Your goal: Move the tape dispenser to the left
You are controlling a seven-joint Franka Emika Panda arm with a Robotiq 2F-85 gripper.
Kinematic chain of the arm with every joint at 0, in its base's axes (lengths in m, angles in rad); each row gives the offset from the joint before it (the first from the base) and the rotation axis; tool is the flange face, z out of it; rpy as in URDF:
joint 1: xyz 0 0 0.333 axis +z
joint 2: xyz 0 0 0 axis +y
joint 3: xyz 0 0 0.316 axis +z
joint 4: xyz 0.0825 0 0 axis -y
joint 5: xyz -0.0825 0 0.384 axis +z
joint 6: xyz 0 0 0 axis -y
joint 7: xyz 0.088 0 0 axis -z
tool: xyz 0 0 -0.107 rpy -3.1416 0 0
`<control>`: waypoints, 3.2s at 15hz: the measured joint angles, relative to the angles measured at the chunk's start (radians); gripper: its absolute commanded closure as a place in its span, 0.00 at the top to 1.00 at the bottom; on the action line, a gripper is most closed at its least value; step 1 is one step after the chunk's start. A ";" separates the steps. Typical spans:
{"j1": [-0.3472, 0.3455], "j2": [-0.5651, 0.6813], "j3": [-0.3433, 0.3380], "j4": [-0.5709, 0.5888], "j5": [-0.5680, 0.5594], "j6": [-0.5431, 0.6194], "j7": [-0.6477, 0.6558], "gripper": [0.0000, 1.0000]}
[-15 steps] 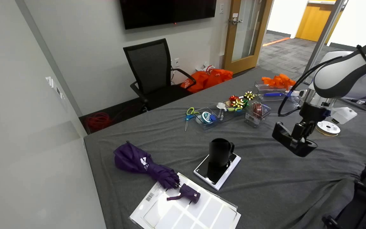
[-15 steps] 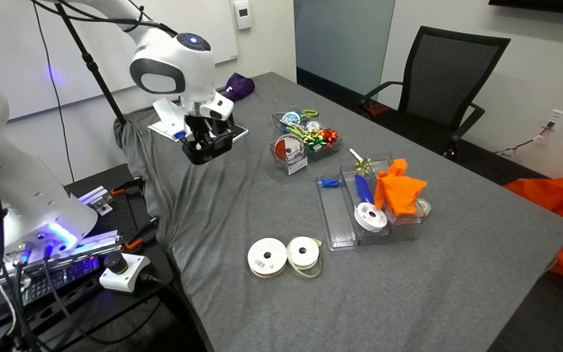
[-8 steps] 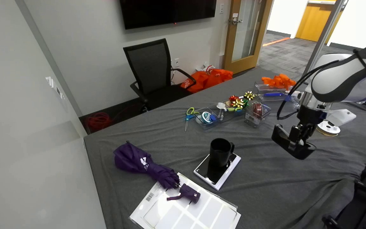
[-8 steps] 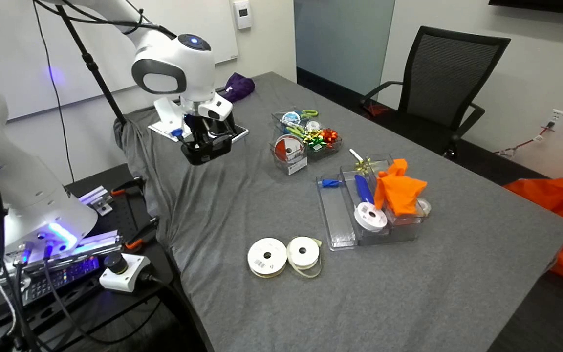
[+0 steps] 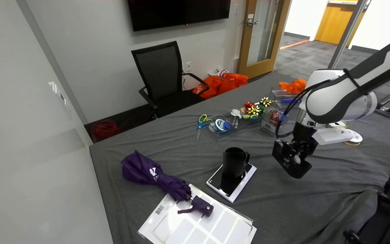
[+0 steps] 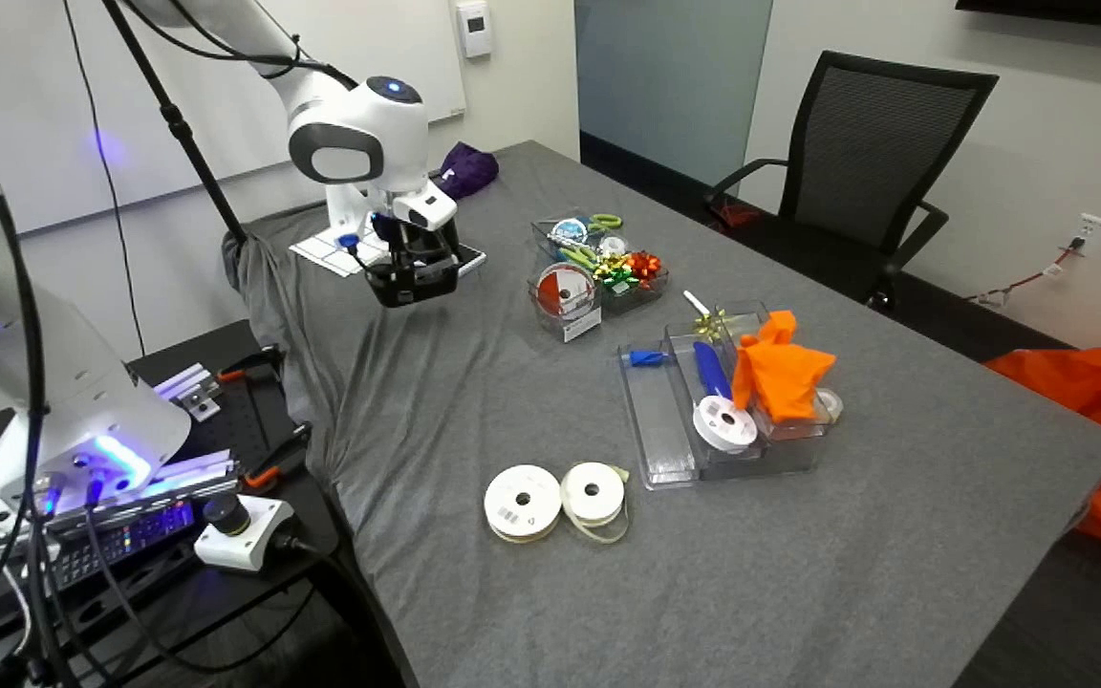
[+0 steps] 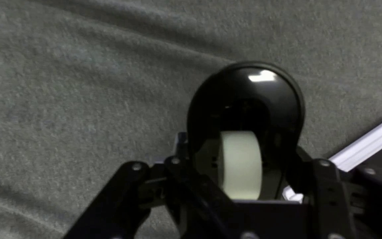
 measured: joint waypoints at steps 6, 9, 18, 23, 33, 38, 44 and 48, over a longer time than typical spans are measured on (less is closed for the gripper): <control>0.005 0.129 0.032 0.082 0.032 0.078 0.094 0.40; 0.005 0.177 0.039 0.112 0.033 0.080 0.140 0.40; 0.005 0.216 0.046 0.159 0.032 0.080 0.198 1.00; 0.005 0.212 0.046 0.156 0.029 0.081 0.179 1.00; -0.051 0.076 0.106 0.004 0.090 0.168 -0.137 1.00; -0.109 -0.058 0.172 -0.099 0.257 0.196 -0.418 1.00; -0.105 -0.171 0.044 -0.205 0.076 0.133 -0.401 1.00; -0.108 -0.238 -0.064 -0.223 -0.105 0.124 -0.363 1.00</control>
